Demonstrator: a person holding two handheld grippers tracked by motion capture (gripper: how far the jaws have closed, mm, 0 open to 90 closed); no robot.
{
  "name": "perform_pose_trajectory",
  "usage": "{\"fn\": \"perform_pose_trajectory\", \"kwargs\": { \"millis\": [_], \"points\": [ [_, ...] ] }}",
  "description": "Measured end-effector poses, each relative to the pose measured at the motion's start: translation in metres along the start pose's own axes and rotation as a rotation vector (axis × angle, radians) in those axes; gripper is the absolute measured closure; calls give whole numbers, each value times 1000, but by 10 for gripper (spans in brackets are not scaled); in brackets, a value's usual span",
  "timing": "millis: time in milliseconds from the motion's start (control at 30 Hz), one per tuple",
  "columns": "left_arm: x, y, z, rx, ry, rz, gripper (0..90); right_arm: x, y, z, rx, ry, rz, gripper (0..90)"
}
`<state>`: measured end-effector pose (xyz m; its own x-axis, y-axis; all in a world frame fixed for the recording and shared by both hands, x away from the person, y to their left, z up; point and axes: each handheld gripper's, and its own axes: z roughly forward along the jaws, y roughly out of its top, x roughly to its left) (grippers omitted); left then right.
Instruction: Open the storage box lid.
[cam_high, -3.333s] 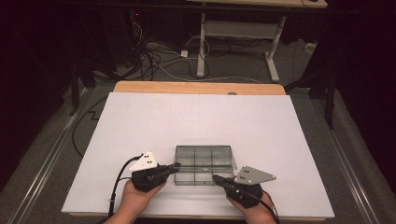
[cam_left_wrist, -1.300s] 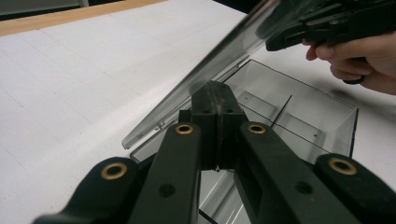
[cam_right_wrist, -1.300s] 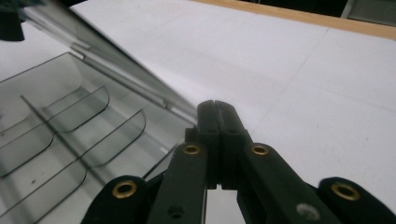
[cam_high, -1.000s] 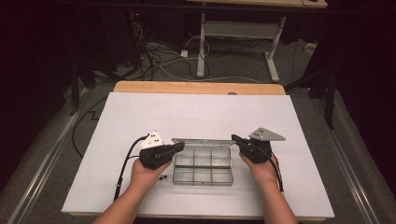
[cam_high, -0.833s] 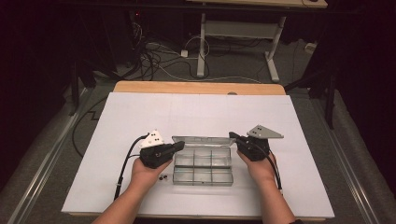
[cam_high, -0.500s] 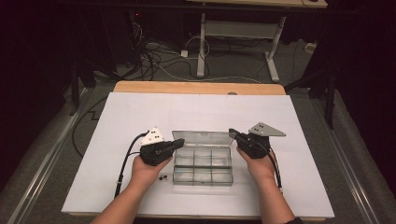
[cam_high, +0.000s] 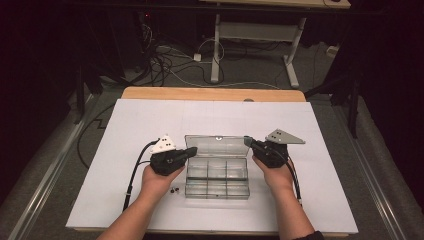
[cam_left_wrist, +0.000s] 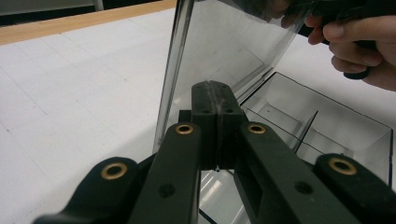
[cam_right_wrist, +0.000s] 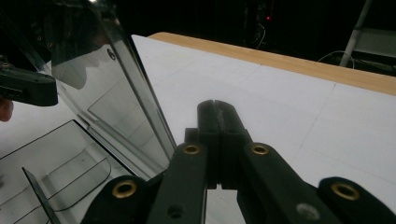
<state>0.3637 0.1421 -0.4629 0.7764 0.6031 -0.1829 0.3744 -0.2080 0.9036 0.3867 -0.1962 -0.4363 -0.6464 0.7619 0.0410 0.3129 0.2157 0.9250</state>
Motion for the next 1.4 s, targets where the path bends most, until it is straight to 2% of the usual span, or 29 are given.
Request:
{"fn": "perform_pose_trajectory", "kwargs": {
  "millis": [533, 733, 800, 900, 1000, 1167, 1333, 1400],
  "points": [
    [4, -1, 3, 5, 3, -12, 872, -5, 0, 7, -1, 0, 12, 900],
    [5, -1, -5, 8, 3, -6, 871, -7, 1, 9, 1, 1, 18, 900],
    [7, -3, -11, -2, 13, -10, 870, -7, 2, 10, 3, 3, 20, 900],
    [13, -5, -20, -8, 51, -21, 871, -8, 2, 11, 3, 1, 22, 900],
    [22, -5, -24, -13, 119, -34, 873, -9, 2, 12, 2, 0, 26, 900],
    [32, -1, -18, -16, 144, -61, 873, -11, 2, 12, 4, 1, 33, 900],
    [39, 6, -5, -12, 135, -70, 873, -12, 3, 13, 5, 3, 37, 900],
    [42, 9, -1, -15, 131, -86, 873, -12, 3, 14, 4, 4, 37, 900]
  ]
}}
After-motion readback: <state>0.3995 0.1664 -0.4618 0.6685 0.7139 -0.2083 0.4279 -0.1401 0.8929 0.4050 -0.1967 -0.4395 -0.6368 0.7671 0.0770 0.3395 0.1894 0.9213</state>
